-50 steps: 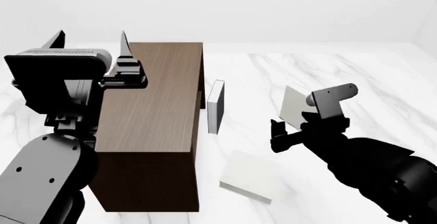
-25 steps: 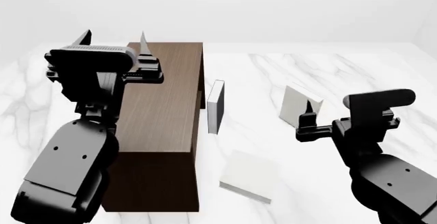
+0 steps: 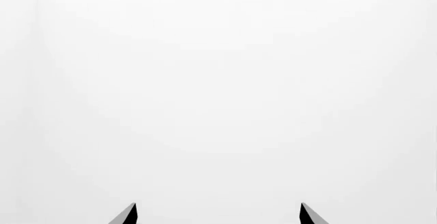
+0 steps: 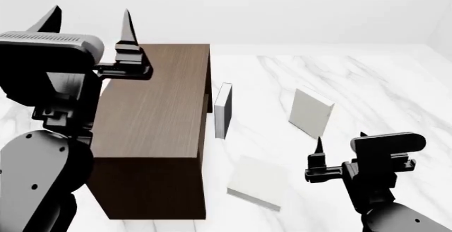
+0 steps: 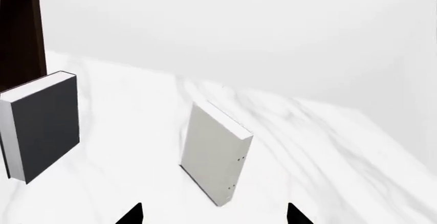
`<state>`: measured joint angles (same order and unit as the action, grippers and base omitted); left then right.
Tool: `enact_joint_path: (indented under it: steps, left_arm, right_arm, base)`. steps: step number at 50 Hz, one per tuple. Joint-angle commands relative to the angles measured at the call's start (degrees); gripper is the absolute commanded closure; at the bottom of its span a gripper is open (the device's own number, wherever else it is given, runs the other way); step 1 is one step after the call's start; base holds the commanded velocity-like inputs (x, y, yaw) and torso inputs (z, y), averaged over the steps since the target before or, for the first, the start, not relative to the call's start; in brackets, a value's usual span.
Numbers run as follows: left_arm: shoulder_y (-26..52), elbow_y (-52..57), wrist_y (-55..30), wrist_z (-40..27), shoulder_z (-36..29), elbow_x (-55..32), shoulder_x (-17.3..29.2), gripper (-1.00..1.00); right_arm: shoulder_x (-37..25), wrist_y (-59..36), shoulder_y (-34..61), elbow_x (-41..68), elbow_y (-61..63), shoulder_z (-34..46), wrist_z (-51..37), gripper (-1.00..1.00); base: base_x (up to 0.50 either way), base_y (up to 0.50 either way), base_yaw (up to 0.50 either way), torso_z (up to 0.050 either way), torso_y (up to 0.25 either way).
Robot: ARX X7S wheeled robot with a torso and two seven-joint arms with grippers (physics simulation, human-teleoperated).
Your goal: Pick up the book on the right and place it under the cabinet shelf.
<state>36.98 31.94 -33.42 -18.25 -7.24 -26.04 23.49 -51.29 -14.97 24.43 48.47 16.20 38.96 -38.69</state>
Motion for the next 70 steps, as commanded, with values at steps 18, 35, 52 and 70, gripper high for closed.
enact_joint_path:
  steps: [18,35,52,70]
  left_arm:
    - [-1.27,5.63,-2.82,-0.80,1.93,-3.24,2.03,-1.00]
    - [-1.74,10.15,-7.12,-2.76,6.04,-7.66,4.06,-1.00]
    - [-0.18,11.38,-8.61,-3.52,7.73,-9.90,4.81,-1.00]
    - [0.88,12.45,-9.92,-4.43,7.85,-11.08,5.29,-1.00]
  right_arm:
    - [2.39,-0.99,-2.92,-5.13,-3.09,3.65,-2.28,-1.00]
    - [0.96,-0.97,-5.19,-4.45,0.02,3.00,-5.27,-1.00]
    - [-0.03,-2.46,-4.05,-3.41,2.68,2.37,-5.88,-1.00]
    - [-0.10,-3.79,-2.08,-3.60,3.66,2.47,-4.99,-1.00]
  base:
    - [0.00,0.00,0.00,0.000,0.000]
    - [0.00,0.00,0.00,0.000,-0.086]
    - [0.00,0.00,0.00,0.000,-0.189]
    - [0.00,0.00,0.00,0.000,-0.157]
